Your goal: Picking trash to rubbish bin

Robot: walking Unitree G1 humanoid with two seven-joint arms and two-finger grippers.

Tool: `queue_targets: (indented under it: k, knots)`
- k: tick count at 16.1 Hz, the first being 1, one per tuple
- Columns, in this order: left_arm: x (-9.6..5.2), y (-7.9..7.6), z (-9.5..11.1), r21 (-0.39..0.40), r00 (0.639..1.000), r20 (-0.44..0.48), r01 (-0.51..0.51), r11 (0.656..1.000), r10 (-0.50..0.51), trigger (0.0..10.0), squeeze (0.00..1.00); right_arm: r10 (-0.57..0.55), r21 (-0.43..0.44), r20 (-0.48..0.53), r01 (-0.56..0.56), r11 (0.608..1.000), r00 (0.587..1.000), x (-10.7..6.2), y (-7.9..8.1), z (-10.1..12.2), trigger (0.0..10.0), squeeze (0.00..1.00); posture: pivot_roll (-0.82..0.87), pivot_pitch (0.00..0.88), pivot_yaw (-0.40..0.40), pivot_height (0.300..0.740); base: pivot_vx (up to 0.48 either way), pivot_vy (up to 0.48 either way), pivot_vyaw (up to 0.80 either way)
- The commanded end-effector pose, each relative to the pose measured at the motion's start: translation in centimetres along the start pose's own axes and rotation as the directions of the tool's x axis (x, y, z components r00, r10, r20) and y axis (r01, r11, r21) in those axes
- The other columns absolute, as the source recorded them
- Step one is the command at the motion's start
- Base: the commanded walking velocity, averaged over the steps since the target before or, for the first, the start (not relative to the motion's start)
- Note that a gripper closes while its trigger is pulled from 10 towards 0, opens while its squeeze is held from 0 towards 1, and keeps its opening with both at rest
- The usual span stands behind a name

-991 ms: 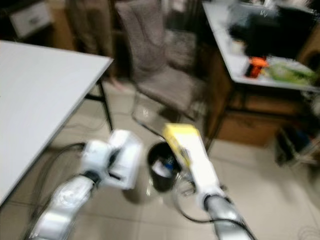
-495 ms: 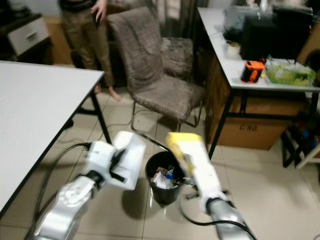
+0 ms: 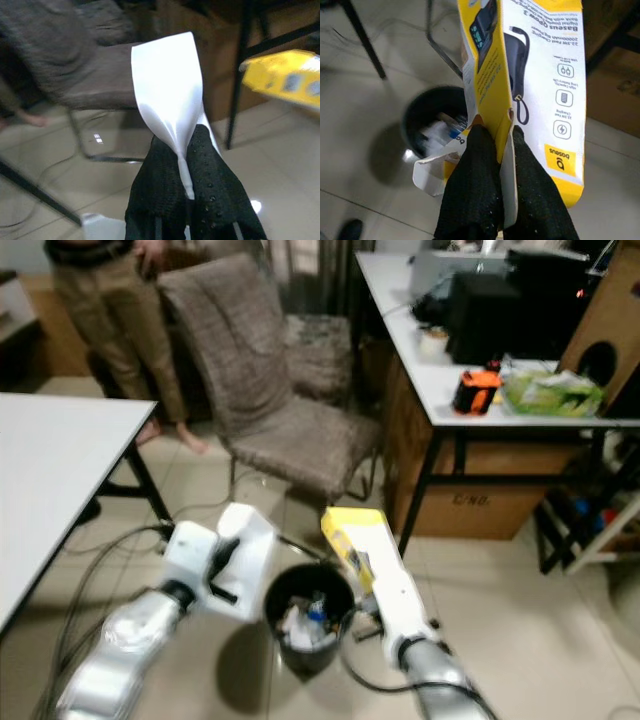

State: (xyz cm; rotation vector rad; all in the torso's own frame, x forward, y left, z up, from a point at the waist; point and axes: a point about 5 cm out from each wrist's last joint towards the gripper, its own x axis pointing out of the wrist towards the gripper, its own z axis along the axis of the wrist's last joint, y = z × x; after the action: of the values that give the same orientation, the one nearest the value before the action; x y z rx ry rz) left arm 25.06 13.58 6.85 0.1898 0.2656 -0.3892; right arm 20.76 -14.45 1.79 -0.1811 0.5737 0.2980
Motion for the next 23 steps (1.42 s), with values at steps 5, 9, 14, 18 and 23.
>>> queue_targets:
  k: [5,9,14,18,23]
  knots:
    - [-0.6,1.0,-0.3,0.024,0.999,-0.012,-0.030,0.999,0.030,10.0,0.00,0.064,-0.053,0.026,-0.063,0.997,0.998,0.5,0.5,0.7,10.0,0.00,-0.03,0.001,-0.037,0.740,0.377,0.000,0.32]
    - [-0.9,1.2,-0.3,0.028,0.999,-0.014,-0.033,0.999,0.033,10.0,0.00,0.025,-0.056,-0.009,-0.025,0.998,1.000,0.7,0.1,-0.1,10.0,0.00,-0.03,0.011,-0.037,0.740,0.375,0.000,0.00]
    - [-1.7,1.4,-1.7,0.096,0.996,-0.092,0.027,0.995,-0.018,10.0,0.00,0.138,-0.070,-0.131,-0.148,0.986,0.982,1.8,1.1,-2.2,10.0,0.00,-0.02,0.027,-0.027,0.740,0.149,0.000,0.00]
    - [-2.5,1.6,-2.7,0.154,0.981,-0.179,0.109,0.982,-0.081,10.0,0.00,0.150,-0.057,-0.204,-0.165,0.985,0.967,4.1,1.6,-4.5,10.0,0.00,-0.01,0.040,-0.004,0.740,0.000,0.000,0.00]
    - [-3.0,1.8,-1.8,0.233,0.968,-0.200,0.198,0.952,-0.152,10.0,0.00,0.155,-0.130,-0.239,-0.190,0.973,0.959,5.9,1.0,-3.6,10.0,0.00,0.02,0.065,-0.001,0.740,0.000,0.000,0.00]
